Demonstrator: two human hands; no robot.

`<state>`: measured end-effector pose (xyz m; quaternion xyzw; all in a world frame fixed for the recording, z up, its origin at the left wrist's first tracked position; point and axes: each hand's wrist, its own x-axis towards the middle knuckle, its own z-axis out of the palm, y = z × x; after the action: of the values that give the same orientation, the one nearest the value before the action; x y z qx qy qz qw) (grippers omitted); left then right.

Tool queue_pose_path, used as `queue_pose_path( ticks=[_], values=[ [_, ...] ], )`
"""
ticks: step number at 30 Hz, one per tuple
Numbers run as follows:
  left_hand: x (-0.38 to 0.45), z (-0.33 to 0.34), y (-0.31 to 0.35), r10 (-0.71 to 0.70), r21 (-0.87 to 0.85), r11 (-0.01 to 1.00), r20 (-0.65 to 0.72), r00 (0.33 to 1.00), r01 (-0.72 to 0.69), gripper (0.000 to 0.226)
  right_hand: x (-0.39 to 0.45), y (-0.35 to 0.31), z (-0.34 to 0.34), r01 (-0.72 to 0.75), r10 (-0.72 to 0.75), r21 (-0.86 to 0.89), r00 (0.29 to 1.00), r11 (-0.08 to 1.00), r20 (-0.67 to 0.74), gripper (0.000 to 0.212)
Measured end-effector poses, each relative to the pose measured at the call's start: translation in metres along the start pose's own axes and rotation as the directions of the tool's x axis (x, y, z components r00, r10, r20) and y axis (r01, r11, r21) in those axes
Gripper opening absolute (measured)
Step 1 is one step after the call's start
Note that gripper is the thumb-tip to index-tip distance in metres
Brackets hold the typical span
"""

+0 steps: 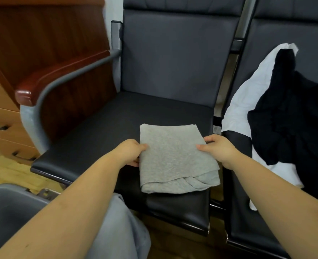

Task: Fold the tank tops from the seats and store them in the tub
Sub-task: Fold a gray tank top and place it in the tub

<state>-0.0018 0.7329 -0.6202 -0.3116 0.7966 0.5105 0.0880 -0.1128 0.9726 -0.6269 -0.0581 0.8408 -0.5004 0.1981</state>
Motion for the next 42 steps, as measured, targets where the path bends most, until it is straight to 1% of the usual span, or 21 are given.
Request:
queue_pose_path(
  ticks=[1, 2, 3, 4, 5, 6, 8, 10, 13, 16, 19, 23, 26, 30, 35, 38, 42],
  values=[
    [-0.002, 0.0, 0.0, 0.013, -0.036, 0.999, 0.002, 1.0, -0.013, 0.024, -0.003, 0.001, 0.0, 0.007, -0.006, 0.027, 1.0, 1.0, -0.018, 0.046],
    [-0.004, 0.0, -0.002, 0.028, -0.073, 0.997, 0.01, 1.0, -0.027, 0.03, -0.007, 0.001, 0.0, 0.013, -0.012, 0.064, 1.0, 0.998, -0.016, 0.056],
    [-0.005, -0.001, -0.003, 0.053, -0.108, 0.993, 0.036, 0.998, -0.048, 0.046, -0.01, 0.001, 0.001, 0.02, -0.021, 0.094, 1.0, 0.995, 0.001, 0.062],
    [-0.005, 0.0, -0.004, 0.084, -0.12, 0.99, 0.081, 0.993, -0.074, 0.064, -0.013, 0.0, 0.0, 0.021, -0.024, 0.104, 0.999, 0.994, 0.028, 0.063],
    [-0.007, 0.001, -0.005, 0.12, -0.102, 0.989, 0.129, 0.984, -0.107, 0.074, -0.015, -0.001, 0.0, 0.02, -0.026, 0.101, 0.998, 0.995, 0.055, 0.06],
    [-0.01, 0.004, -0.004, 0.151, -0.064, 0.988, 0.162, 0.975, -0.142, 0.076, -0.018, -0.001, 0.0, 0.021, -0.028, 0.087, 0.997, 0.996, 0.076, 0.056],
    [-0.014, 0.01, -0.005, 0.183, 0.004, 0.982, 0.169, 0.968, -0.187, 0.066, -0.024, -0.002, -0.001, 0.031, -0.035, 0.046, 0.993, 0.998, 0.11, 0.052],
    [-0.019, 0.014, -0.005, 0.19, 0.036, 0.98, 0.153, 0.97, -0.197, 0.06, -0.03, -0.002, -0.002, 0.056, -0.052, -0.027, 0.991, 0.998, 0.122, 0.051],
    [-0.025, 0.016, -0.007, 0.201, 0.111, 0.97, 0.143, 0.969, -0.218, 0.064, -0.041, -0.003, -0.004, 0.103, -0.087, -0.145, 0.99, 0.984, 0.114, 0.051],
    [-0.034, 0.017, -0.009, 0.201, 0.23, 0.945, 0.147, 0.968, -0.231, 0.072, -0.052, -0.006, -0.007, 0.128, -0.109, -0.199, 0.989, 0.972, 0.1, 0.053],
    [-0.045, 0.019, -0.01, 0.2, 0.266, 0.935, 0.148, 0.969, -0.233, 0.078, -0.063, -0.011, -0.01, 0.158, -0.137, -0.258, 0.986, 0.953, 0.1, 0.055],
    [-0.062, 0.017, -0.009, 0.224, 0.255, 0.933, 0.135, 0.965, -0.252, 0.082, -0.081, -0.024, -0.014, 0.193, -0.175, -0.338, 0.981, 0.921, 0.082, 0.055],
    [-0.077, 0.01, -0.006, 0.253, 0.25, 0.929, 0.104, 0.962, -0.272, 0.082, -0.096, -0.036, -0.018, 0.22, -0.21, -0.348, 0.975, 0.911, 0.067, 0.056],
    [-0.096, -0.012, 0.006, 0.306, 0.26, 0.918, 0.021, 0.952, -0.301, 0.081, -0.114, -0.059, -0.02, 0.26, -0.257, -0.398, 0.964, 0.88, 0.063, 0.058],
    [-0.118, -0.054, 0.014, 0.382, 0.198, 0.911, -0.079, 0.921, -0.362, 0.082, -0.134, -0.098, -0.011, 0.347, -0.359, -0.41, 0.932, 0.844, 0.049, 0.059],
    [-0.138, -0.083, 0.008, 0.38, 0.131, 0.922, -0.124, 0.917, -0.364, 0.08, -0.14, -0.122, 0.008, 0.397, -0.4, -0.386, 0.913, 0.833, 0.078, 0.06],
    [-0.16, -0.124, -0.014, 0.317, 0.024, 0.948, -0.109, 0.942, -0.317, 0.075, -0.144, -0.15, 0.047, 0.446, -0.425, -0.36, 0.894, 0.82, 0.14, 0.062]
  ],
)
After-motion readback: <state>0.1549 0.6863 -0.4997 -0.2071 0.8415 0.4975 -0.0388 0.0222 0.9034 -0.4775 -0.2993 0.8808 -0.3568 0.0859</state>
